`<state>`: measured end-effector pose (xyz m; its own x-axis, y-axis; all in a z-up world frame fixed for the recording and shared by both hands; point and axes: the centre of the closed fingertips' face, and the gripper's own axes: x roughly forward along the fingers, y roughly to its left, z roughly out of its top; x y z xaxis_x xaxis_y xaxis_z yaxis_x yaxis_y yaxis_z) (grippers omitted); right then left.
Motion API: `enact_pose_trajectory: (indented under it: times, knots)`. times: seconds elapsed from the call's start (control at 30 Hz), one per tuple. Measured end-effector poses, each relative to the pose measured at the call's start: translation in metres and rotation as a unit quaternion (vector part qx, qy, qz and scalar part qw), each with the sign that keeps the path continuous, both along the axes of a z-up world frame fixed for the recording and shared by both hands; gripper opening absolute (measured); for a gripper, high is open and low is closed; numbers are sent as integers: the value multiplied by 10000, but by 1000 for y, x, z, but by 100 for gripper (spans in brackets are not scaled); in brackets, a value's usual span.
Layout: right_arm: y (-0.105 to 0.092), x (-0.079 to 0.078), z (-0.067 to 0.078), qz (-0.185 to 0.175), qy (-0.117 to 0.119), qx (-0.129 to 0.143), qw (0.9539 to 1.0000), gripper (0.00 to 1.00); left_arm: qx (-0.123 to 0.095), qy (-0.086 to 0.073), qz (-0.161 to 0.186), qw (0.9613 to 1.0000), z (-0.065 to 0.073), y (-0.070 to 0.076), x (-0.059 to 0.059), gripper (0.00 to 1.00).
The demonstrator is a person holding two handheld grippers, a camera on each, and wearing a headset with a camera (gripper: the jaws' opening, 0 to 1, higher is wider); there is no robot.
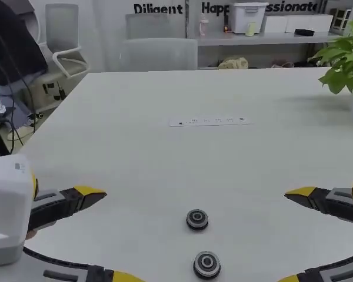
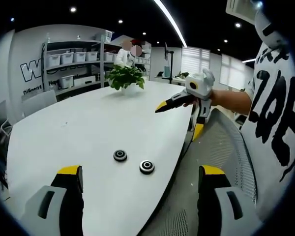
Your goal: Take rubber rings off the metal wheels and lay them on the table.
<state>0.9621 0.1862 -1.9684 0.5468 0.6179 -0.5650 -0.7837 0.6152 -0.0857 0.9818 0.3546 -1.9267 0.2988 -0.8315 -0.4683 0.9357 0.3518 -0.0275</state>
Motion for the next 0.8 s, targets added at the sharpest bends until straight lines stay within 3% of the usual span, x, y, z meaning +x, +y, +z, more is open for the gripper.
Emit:
enact_pose_trajectory:
  times: [0.33, 0.8]
  knots:
    - [1, 3, 2, 1, -9, 42, 10000, 99, -78, 46, 12, 10000, 1, -2, 2, 97]
    - [4, 9, 4, 50, -37, 144, 9999, 93, -51, -8, -40, 10000, 1, -5, 7, 96]
